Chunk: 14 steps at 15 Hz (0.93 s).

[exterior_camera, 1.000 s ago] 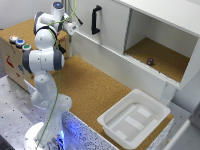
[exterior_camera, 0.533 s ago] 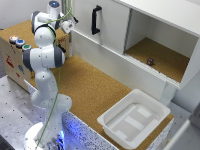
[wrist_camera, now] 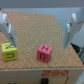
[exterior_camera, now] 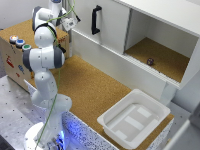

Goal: Place the pink object on top of the drawer

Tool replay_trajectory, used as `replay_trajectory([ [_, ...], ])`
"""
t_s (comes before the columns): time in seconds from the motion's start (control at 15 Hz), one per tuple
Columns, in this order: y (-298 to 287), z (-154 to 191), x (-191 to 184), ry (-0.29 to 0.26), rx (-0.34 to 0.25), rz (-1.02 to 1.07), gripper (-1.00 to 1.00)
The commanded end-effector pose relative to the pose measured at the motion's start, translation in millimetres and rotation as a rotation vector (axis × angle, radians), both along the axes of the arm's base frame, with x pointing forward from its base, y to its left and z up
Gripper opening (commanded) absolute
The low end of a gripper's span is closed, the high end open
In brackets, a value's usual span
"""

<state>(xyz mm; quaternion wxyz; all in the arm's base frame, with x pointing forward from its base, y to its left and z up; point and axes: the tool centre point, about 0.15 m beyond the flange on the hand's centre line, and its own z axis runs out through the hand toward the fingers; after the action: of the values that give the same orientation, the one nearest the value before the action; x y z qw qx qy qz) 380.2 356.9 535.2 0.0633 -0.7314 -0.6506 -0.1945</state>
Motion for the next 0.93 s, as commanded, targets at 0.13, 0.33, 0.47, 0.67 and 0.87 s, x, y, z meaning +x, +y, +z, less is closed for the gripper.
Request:
replay_trajectory([
  [0.13,-48.6,7.0,-21.0,0.002,0.124,-0.008,1.00],
  [0.33,-48.6,7.0,-21.0,0.002,0.124,-0.008,1.00],
  [0.47,-48.6,7.0,-21.0,0.002,0.124,-0.008,1.00],
  [0.67,-48.6,7.0,-21.0,0.002,0.124,-0.008,1.00],
  [0.87,-60.5,11.8,-32.9,0.031,0.037,-0.026,1.00],
])
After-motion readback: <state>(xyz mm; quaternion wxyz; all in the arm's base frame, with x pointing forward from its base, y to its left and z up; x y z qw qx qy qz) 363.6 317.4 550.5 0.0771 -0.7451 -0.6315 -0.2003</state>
